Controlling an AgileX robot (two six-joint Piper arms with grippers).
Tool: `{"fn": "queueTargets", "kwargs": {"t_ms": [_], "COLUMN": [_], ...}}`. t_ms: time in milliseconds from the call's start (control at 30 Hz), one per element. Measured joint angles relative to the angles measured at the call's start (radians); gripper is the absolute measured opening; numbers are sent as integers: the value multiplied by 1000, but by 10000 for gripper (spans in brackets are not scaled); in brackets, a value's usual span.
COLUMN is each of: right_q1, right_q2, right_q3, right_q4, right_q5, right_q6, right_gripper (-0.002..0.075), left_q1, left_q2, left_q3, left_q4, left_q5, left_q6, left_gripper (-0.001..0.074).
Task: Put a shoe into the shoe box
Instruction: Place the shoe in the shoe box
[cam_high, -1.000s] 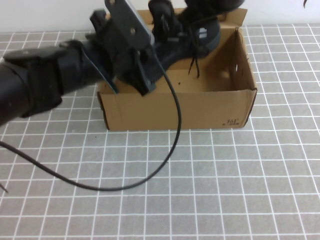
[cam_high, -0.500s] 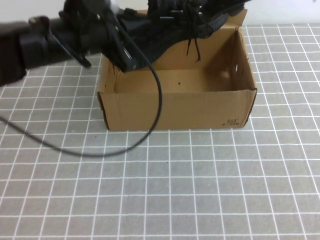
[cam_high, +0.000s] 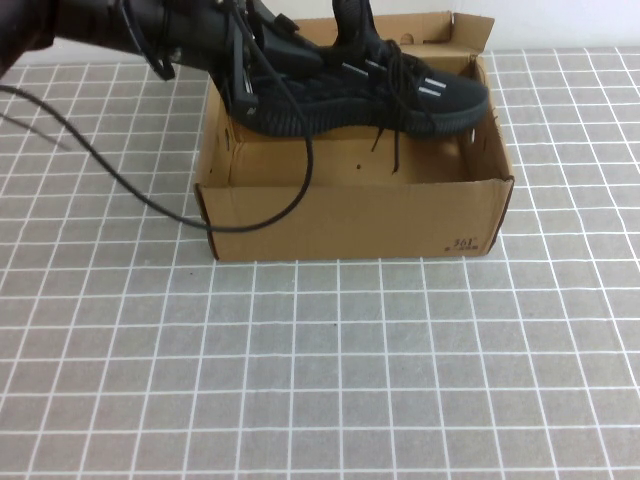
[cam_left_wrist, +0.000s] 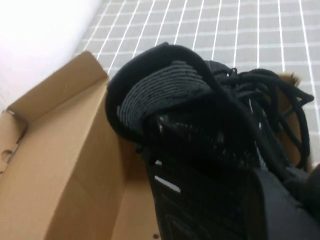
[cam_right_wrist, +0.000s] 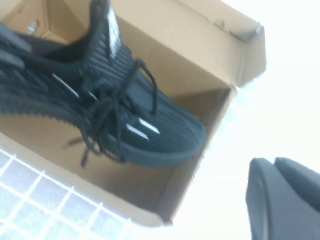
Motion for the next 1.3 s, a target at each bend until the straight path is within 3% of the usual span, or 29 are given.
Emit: {"fn": "queueTargets", "kwargs": {"t_ms": [300,767,1300], "right_q1": [-74,-73,-73], "right_q2": [-56,-56,-56], "right_q3": [134,144,144], "right_q4": [30,26,28], "right_q5": [3,3,-4], "right_q6": [0,0,0], "right_gripper": [-15,-16,-16], "left_q1": [26,28,28], "left_q2": [116,222,299], "left_q3": [-116,-125,-151], "left_q4": [-20,-119,-131], "left_q5": [-21,-67,-87], "left_q6": [13,224,271], "left_gripper": [18,18,18]}}
